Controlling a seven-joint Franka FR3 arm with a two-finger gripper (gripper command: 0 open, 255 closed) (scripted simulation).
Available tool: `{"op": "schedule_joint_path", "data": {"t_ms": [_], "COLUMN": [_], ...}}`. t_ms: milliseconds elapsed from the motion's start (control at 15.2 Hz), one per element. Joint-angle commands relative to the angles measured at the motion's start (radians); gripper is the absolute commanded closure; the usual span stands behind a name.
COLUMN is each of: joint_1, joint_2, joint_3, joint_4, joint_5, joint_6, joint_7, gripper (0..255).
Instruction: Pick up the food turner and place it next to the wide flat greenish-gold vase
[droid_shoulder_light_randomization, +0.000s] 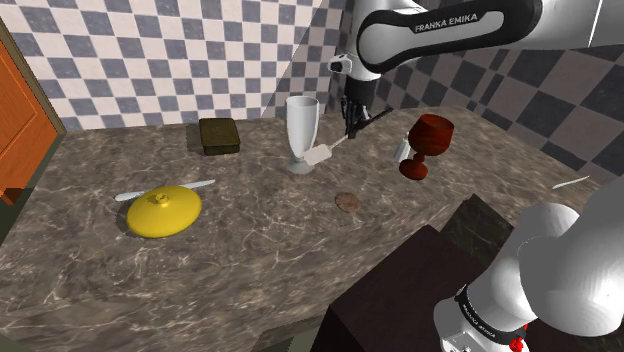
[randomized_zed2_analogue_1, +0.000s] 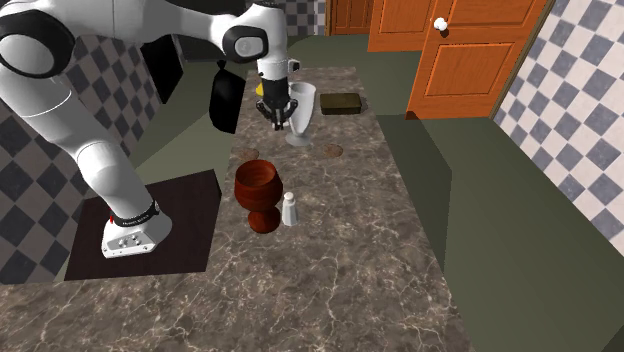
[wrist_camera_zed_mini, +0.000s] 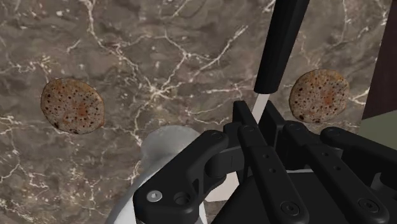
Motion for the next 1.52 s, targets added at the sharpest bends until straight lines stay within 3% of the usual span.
{"op": "schedule_joint_path", "data": {"t_ms": [0,726,1452], "joint_1": [0.022,0.143,0.261], "joint_2": [-0.007,0.022,0.165], "joint_3": [0.03,0.183,0.316], "joint_4": [-0.007,0.024,0.192], "joint_5": [0.004,0.042,0.07], "joint_6": [-0.004,-0.024,-0.061], "joint_7": [0.052,0.309,0.548], "gripper": [255,255,255]}}
